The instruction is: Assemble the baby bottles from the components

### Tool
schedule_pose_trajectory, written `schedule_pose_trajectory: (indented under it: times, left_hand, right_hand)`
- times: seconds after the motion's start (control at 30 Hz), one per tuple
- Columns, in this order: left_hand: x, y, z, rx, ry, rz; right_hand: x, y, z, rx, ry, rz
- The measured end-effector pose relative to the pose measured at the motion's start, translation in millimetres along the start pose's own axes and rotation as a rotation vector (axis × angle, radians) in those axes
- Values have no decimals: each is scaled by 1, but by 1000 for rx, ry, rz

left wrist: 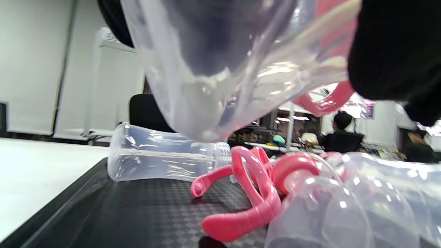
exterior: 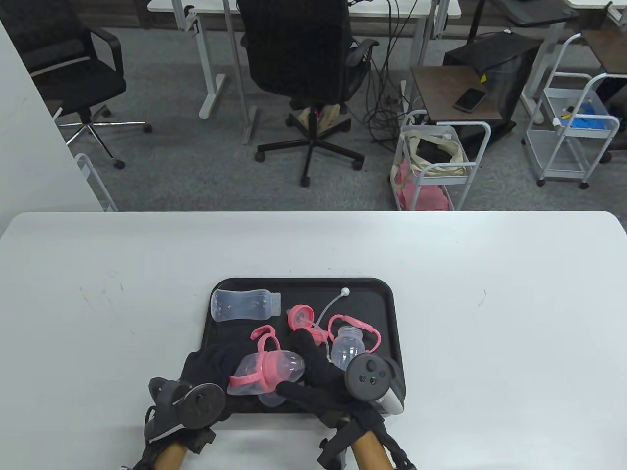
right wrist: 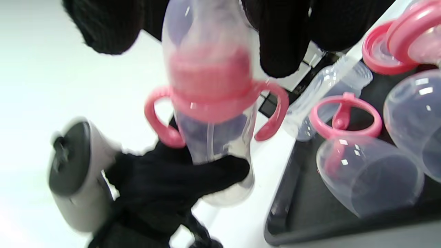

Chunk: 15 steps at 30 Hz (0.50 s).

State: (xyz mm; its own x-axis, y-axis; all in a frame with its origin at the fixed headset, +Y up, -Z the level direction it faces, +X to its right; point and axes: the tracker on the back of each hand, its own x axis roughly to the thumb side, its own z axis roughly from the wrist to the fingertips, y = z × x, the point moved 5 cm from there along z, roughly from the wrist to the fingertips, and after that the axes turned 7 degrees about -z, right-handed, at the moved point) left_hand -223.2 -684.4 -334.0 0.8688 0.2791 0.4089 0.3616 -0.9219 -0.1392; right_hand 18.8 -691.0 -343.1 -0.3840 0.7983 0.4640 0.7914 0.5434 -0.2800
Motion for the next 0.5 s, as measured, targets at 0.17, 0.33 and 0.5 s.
schedule_pose_trajectory:
  times: [0.17, 0.33, 0.5]
  left_hand:
    - [-39, -12, -3, 42, -143, -258]
    - [-63, -19, -6, 66, -183, -424]
    - [-75, -28, -3, 83, -190, -522]
  right_hand:
    - [-15, 39, -13, -157, -57, -42]
    - [-20, 61, -24, -245, -111, -207]
    - [-22, 63, -25, -224, -149, -377]
